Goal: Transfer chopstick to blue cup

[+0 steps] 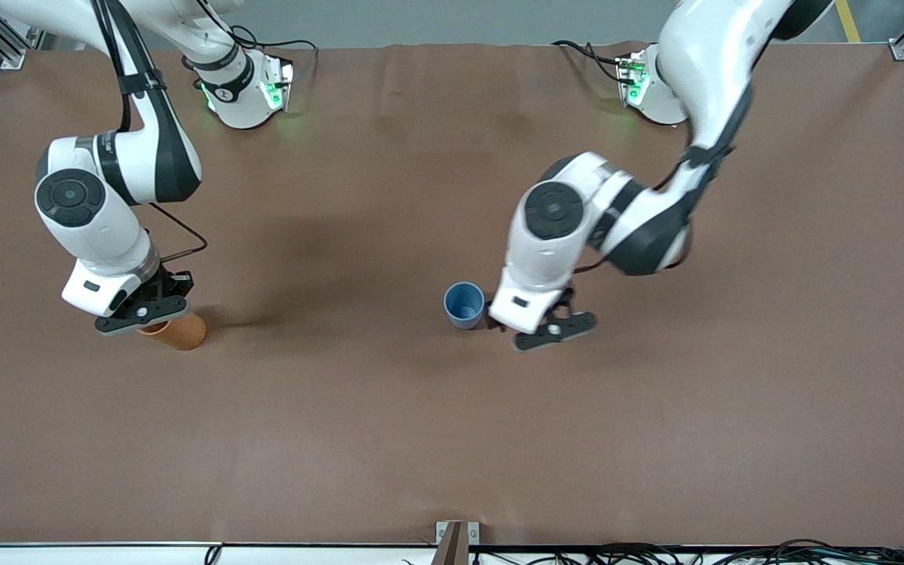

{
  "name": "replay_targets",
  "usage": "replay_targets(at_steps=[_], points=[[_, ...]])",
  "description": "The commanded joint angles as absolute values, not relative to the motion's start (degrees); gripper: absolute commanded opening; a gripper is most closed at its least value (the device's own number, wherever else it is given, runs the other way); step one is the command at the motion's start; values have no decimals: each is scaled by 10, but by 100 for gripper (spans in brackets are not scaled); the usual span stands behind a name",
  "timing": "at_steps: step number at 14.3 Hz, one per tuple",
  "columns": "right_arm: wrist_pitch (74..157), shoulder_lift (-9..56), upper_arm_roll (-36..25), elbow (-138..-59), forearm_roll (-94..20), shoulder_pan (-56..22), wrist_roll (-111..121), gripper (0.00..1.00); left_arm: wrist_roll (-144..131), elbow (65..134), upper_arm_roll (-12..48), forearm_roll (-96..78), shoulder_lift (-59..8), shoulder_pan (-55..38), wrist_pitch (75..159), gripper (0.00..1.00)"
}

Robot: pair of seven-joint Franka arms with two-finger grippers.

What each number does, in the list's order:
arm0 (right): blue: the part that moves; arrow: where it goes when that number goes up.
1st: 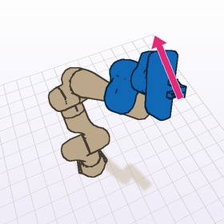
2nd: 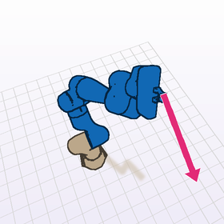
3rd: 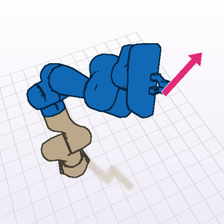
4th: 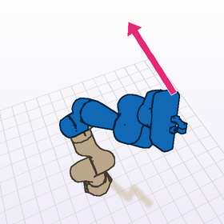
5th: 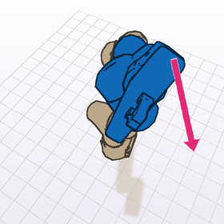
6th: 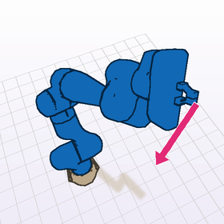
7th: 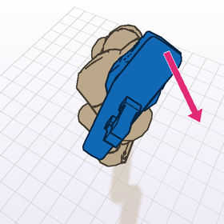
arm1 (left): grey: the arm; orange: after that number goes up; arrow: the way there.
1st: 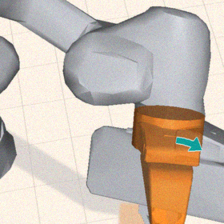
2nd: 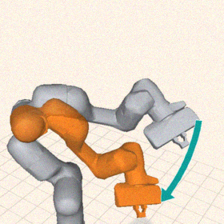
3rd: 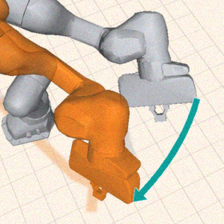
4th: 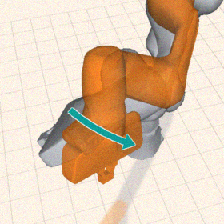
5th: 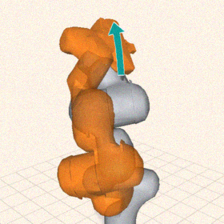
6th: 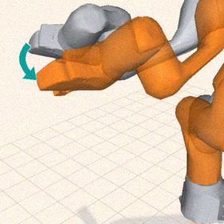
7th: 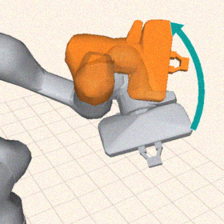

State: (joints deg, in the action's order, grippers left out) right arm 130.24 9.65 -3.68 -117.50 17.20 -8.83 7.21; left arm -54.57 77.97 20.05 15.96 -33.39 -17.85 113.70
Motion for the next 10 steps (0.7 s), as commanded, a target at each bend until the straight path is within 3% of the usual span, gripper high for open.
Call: replay_targets(at_steps=[1, 3, 7, 10], points=[[1297, 91, -35, -1175, 181, -85, 64, 3, -421, 802, 180, 121, -263, -143, 1093, 100], [1291, 77, -38, -1171, 180, -84, 67, 3, -318, 816, 122, 69, -218, -142, 1078, 100], [1148, 35, -35, -1094, 153, -90, 62, 3, -138, 852, 42, 7, -142, -119, 1043, 100], [1037, 30, -33, -987, 93, -93, 60, 3, -26, 853, 34, 3, -94, -74, 983, 100]])
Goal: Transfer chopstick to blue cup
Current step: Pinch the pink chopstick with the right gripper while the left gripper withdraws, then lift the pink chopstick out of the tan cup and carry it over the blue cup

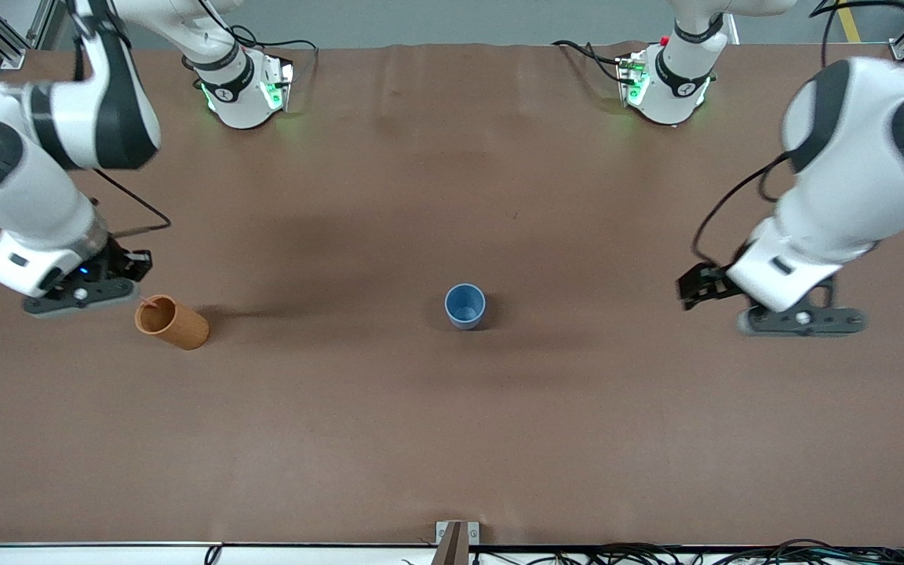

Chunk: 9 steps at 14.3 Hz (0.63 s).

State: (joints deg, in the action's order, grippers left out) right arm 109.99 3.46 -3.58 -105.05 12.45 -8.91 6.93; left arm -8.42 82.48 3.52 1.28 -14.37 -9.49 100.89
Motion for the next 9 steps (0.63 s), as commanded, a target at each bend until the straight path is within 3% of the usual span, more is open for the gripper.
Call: replay_targets(at_steps=[1, 5, 9], points=[[1019, 31, -33, -960, 80, -98, 49, 3, -12, 852, 34, 3, -79, -67, 962, 100], [1018, 33, -33, -898, 59, -155, -26, 2, -9, 851, 38, 9, -7, -69, 875, 100], [1048, 45, -33, -864, -30, -212, -146, 2, -8, 895, 41, 4, 39, -72, 873, 100]])
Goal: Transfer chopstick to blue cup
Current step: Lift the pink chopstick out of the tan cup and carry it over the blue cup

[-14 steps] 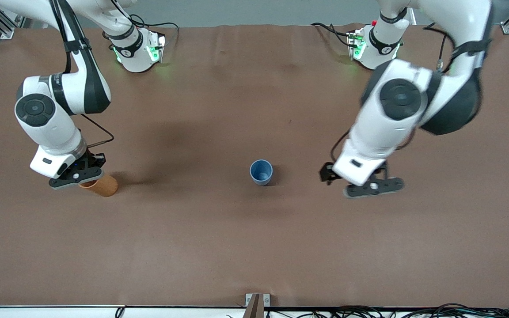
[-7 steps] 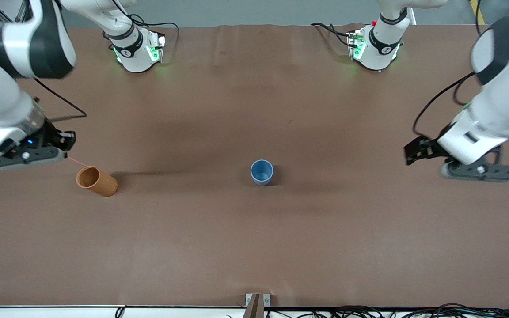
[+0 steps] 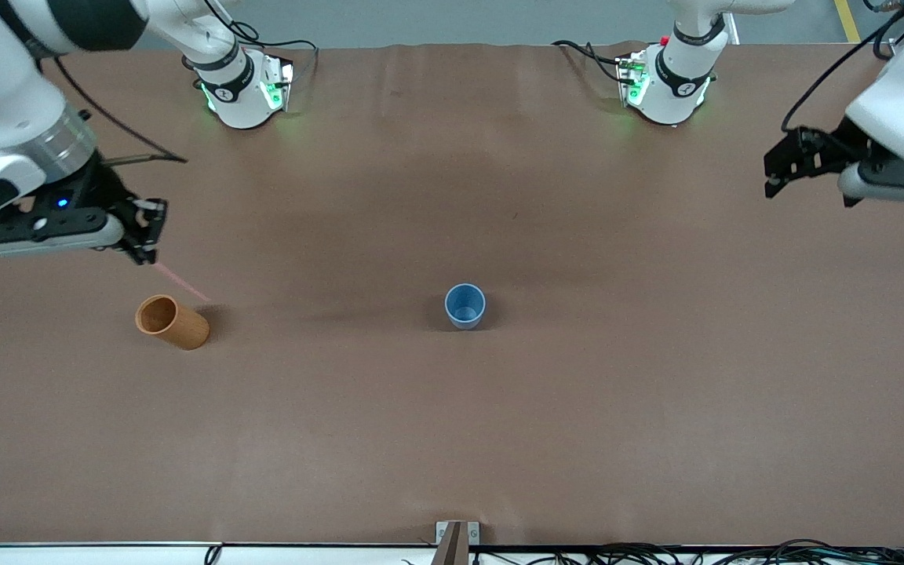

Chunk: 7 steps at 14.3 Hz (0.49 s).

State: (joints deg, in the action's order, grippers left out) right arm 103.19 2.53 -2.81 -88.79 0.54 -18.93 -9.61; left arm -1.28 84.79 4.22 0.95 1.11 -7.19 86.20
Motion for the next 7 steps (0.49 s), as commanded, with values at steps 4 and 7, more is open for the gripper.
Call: replay_targets(at_steps=[4, 7], points=[[1163, 95, -33, -859, -33, -291, -320, 2, 15, 904, 39, 4, 43, -68, 878, 100], [1205, 129, -34, -857, -26, -353, -409, 2, 11, 901, 39, 4, 41, -70, 877, 100]])
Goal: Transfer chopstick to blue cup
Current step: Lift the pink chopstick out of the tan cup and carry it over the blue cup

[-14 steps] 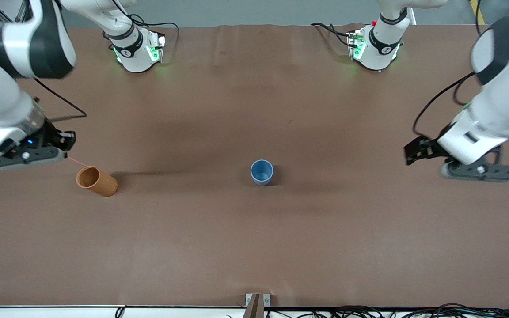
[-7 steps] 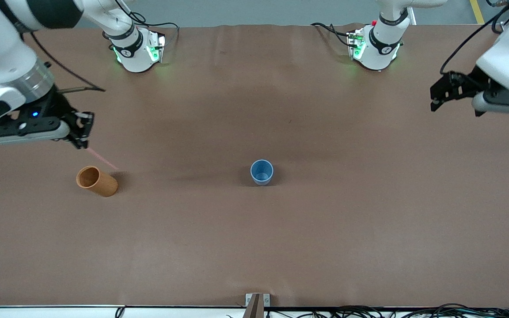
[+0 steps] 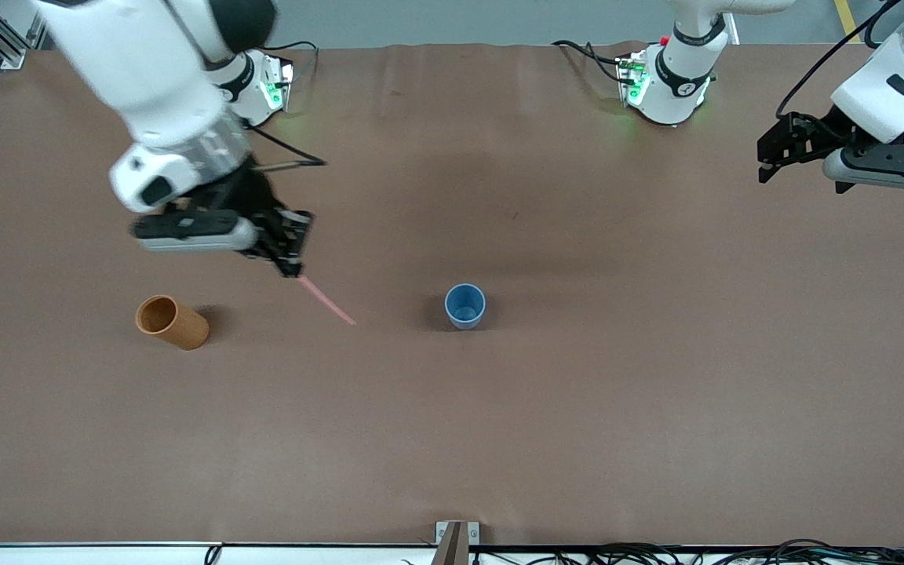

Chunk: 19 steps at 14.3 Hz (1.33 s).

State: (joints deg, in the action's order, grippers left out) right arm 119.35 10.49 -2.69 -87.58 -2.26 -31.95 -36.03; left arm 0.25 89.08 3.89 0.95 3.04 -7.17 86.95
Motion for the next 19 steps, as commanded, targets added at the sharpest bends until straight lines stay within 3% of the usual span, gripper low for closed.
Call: replay_targets(at_steps=[1, 7, 19], points=[[1215, 141, -34, -854, -25, -364, -421, 2, 9, 900, 39, 4, 40, -70, 877, 100], [1250, 202, -35, -840, 14, -428, -471, 2, 15, 896, 38, 2, 37, -68, 877, 100], [1258, 256, -34, -841, 34, -455, -475, 2, 15, 896, 37, -2, 34, -67, 877, 100]])
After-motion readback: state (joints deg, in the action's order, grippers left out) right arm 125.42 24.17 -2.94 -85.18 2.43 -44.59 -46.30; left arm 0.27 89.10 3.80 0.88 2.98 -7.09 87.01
